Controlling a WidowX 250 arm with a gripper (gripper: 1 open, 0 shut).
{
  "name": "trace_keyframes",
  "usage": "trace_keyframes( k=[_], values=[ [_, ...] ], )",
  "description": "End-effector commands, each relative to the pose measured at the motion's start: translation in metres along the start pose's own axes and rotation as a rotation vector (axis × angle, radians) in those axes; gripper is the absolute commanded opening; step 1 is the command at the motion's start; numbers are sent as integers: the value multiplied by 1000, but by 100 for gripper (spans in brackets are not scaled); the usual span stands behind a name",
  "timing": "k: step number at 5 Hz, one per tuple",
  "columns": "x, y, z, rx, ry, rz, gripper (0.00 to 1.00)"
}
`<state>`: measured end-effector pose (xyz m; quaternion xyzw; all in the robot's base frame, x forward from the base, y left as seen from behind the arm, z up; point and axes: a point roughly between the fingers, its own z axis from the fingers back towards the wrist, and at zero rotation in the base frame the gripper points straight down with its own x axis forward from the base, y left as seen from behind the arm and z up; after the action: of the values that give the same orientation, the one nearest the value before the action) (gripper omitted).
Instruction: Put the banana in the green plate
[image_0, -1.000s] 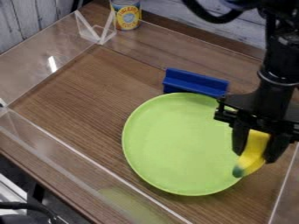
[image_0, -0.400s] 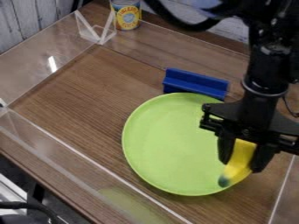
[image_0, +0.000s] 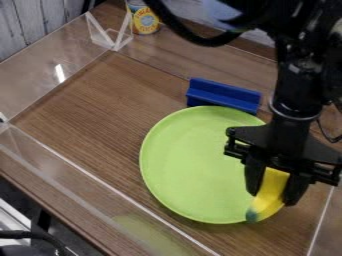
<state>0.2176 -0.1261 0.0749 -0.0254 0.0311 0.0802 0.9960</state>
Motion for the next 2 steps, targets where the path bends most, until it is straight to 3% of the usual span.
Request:
trace_keyframes(
  k=[1, 2],
  values=[
    [4, 3, 7, -41, -35, 4, 0],
    [8, 6, 2, -52, -29, 5, 0]
  ],
)
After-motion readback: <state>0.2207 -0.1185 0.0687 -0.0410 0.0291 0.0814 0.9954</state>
